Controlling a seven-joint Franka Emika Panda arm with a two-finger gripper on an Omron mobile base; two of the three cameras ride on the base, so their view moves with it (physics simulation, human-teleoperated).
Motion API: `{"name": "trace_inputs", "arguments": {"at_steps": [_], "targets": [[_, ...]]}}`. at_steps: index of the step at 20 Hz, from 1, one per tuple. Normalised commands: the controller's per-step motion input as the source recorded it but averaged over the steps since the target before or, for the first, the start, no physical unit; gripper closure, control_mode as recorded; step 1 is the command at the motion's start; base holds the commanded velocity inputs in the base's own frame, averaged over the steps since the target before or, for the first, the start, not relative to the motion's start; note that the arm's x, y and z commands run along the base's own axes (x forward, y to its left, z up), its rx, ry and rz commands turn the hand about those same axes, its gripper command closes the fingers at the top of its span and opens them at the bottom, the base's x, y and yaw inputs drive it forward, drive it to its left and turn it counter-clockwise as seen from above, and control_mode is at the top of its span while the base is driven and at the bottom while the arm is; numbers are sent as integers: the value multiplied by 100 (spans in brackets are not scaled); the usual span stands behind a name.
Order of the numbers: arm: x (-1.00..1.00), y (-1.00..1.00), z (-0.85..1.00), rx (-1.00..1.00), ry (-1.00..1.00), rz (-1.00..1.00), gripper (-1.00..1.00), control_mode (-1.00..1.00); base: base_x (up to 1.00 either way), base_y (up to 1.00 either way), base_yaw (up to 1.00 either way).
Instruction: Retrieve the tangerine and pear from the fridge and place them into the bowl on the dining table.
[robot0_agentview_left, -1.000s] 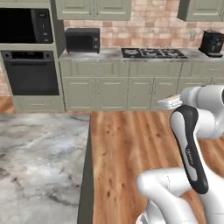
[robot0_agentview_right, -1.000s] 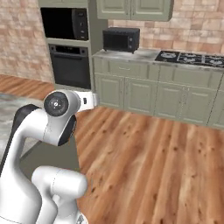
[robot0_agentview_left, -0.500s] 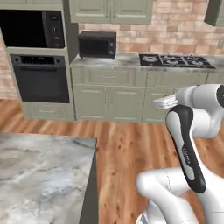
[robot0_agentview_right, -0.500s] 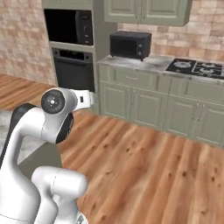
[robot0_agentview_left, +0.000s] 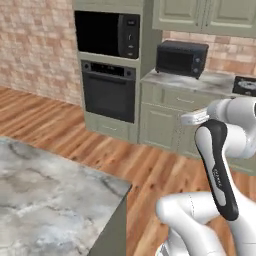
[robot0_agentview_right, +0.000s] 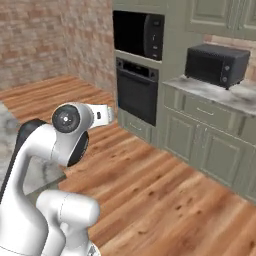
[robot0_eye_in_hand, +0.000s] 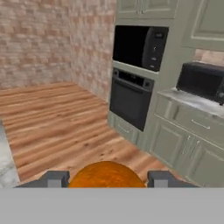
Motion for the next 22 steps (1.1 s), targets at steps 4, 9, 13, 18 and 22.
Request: {"name": "trace_inputs", "arguments": {"at_steps": [4,9,13,18,22], "targets": [[0,0,0,0,0,0,100,100,84,-7,76],[0,0,0,0,0,0,100,100,92,-41,63],[0,0,0,0,0,0,100,100,100,-63,55],[0,0,0,0,0,0,100,100,100,-81,47],[0,0,0,0,0,0,100,100,100,-97,42]]}}
